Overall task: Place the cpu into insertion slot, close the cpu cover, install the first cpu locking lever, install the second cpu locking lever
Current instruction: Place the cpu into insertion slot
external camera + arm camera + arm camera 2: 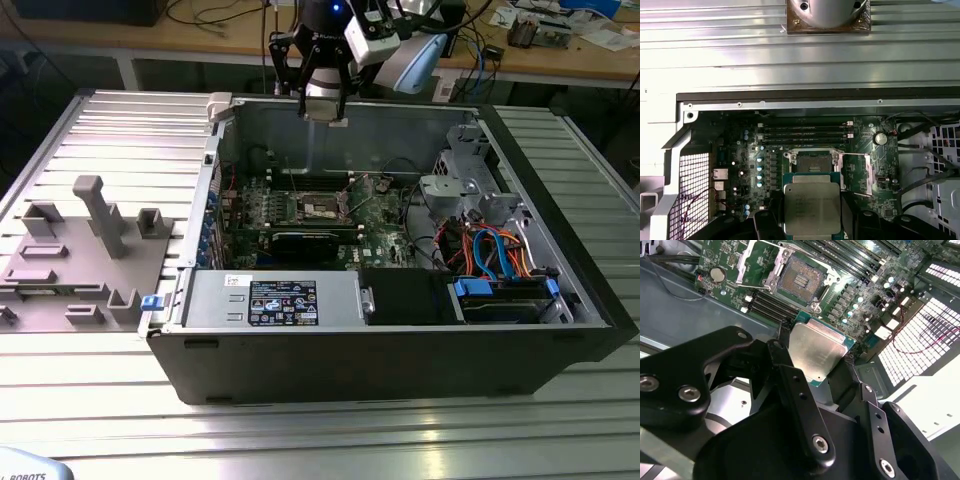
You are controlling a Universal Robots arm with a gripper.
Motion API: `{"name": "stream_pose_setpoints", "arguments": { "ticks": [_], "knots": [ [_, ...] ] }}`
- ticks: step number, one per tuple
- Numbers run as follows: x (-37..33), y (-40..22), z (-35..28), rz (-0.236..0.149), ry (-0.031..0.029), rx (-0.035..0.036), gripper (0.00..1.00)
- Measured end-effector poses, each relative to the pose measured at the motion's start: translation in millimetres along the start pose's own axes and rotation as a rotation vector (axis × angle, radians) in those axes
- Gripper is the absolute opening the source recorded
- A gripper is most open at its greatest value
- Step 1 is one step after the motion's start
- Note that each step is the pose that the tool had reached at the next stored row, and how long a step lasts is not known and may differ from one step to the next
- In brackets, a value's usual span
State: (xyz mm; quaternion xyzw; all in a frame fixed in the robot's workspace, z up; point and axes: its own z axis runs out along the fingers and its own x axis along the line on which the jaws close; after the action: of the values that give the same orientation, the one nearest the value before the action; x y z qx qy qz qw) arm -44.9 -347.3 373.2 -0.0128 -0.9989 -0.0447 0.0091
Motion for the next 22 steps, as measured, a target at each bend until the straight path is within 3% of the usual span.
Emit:
{"name": "stream_pose_setpoints", "arguments": {
  "ticks": [22],
  "knots": [
    [-0.2,-0.8,8.7,0.000,0.0000,0.0001,0.55]
  ]
}}
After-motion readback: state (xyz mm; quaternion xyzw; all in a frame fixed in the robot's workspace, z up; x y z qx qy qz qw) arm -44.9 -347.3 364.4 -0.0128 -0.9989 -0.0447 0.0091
